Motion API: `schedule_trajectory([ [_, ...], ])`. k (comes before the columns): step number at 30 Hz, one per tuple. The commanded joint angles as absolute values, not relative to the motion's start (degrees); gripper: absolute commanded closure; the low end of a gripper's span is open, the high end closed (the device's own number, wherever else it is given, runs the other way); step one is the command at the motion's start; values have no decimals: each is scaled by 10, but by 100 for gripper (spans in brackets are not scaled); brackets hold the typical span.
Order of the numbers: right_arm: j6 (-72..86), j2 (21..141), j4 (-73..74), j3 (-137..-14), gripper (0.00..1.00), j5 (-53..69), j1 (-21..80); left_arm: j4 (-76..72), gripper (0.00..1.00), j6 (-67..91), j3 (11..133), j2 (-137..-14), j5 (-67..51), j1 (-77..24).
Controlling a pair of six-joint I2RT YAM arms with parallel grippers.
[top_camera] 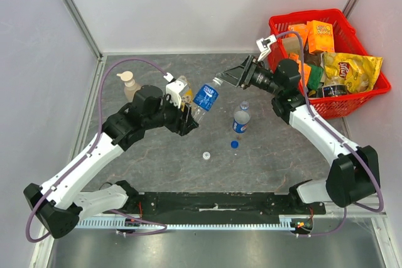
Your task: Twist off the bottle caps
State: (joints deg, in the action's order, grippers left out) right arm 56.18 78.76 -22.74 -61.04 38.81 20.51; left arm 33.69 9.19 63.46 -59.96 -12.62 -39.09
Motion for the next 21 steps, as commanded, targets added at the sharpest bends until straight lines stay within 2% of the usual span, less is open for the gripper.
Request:
schedule_trajectory([
  [1, 581, 797, -280, -601, 35, 411, 207, 321, 67, 97, 655, -605, -152, -391],
  [13, 582, 816, -258, -603, 37, 412, 207, 320, 67, 97, 660, -592, -142, -392],
  [21, 613, 842, -258, -599, 48, 432, 207, 328, 67, 95, 649, -596, -140, -391],
])
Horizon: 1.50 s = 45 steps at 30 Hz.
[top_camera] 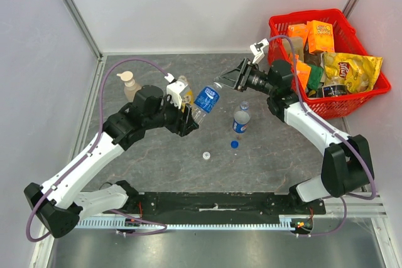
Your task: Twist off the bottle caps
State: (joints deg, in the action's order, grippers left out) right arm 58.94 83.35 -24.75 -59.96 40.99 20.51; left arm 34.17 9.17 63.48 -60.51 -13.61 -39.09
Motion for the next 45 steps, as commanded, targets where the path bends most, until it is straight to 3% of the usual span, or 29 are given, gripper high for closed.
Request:
schedule_trajectory([
  [1, 617, 841, -262, -599, 52, 434, 207, 327, 68, 98, 645, -596, -140, -391],
  [3, 621, 838, -260, -601, 59, 437, 207, 326, 68, 106, 637, -596, -144, -391],
  [10, 665, 834, -301, -602, 100, 472, 209, 324, 67, 120, 605, -583, -116, -391],
  [24, 631, 793, -347, -575, 100, 512, 211, 222, 67, 158, 503, -554, -157, -392],
  [31, 642, 784, -423, -548, 100, 545, 210, 204, 76, 164, 497, -551, -211, -391],
  [45, 639, 730, -561, -527, 100, 627, 214, 108, 83, 212, 490, -507, -375, -391],
])
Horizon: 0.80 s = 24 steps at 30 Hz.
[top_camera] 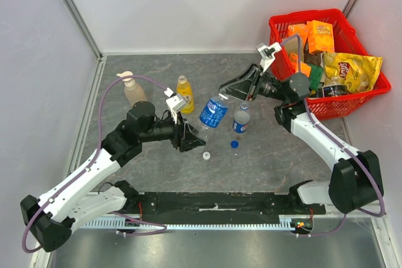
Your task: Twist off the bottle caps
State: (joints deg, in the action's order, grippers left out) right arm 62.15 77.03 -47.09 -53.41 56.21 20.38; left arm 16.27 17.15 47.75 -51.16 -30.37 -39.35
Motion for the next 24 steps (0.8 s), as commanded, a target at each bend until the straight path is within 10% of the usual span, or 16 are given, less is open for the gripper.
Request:
schedule_trajectory([
  [1, 639, 726, -569, -526, 100, 631, 215, 99, 83, 215, 489, -507, -395, -390],
  [20, 834, 738, -889, -542, 100, 658, 246, -48, 85, 286, 494, -545, -594, -391],
  [24, 829, 743, -854, -555, 86, 650, 245, -47, 85, 285, 490, -543, -590, -391],
])
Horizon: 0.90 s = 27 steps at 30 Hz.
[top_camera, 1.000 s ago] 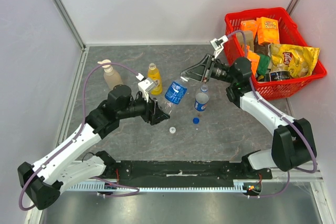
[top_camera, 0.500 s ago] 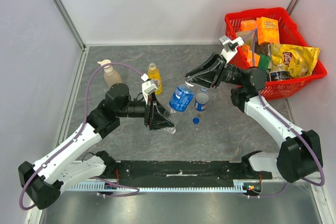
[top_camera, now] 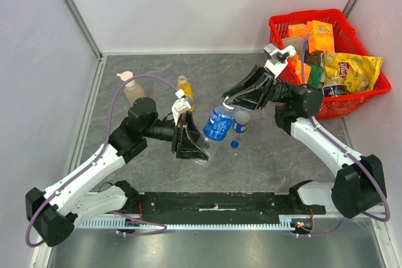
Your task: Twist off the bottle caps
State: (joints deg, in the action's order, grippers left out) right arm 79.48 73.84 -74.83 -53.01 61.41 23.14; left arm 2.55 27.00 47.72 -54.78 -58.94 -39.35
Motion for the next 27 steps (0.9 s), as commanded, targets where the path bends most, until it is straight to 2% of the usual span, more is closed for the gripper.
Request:
schedule_trajectory([
  [1, 824, 744, -840, -562, 79, 646, 246, -41, 85, 283, 490, -542, -585, -391],
  [2, 814, 744, -815, -568, 64, 640, 246, -36, 85, 280, 490, -541, -580, -391],
  [3, 808, 744, -797, -573, 55, 635, 245, -27, 85, 275, 490, -541, -576, -391],
  [9, 759, 733, -715, -598, 2, 617, 245, 55, 85, 222, 497, -535, -536, -391],
  [14, 687, 715, -608, -611, 2, 590, 245, 116, 84, 174, 508, -528, -498, -391],
  [18, 501, 690, -309, -648, 2, 518, 244, 160, 83, 142, 516, -527, -460, -391],
  [22, 385, 684, -112, -703, 2, 431, 244, 199, 83, 120, 519, -526, -397, -391],
  [27, 381, 693, -25, -718, 2, 359, 244, 233, 84, 103, 519, -526, -296, -391],
])
